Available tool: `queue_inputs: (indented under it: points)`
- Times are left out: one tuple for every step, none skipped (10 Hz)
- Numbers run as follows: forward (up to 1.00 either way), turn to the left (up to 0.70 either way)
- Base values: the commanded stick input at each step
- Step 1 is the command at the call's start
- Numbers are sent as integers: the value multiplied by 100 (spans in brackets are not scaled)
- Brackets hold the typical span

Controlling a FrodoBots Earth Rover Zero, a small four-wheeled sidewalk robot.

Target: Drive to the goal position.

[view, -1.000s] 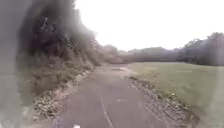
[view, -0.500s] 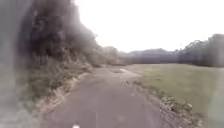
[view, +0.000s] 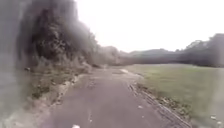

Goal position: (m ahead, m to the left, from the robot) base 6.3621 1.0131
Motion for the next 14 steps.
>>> queue_inputs:
  points:
    - [100,0]
    - [100,0]
    - [100,0]
    - [100,0]
    - [100,0]
    - [100,0]
    - [100,0]
    - [100,0]
    - [100,0]
    - [100,0]
    - [100,0]
    - [100,0]
    - [100,0]
    - [100,0]
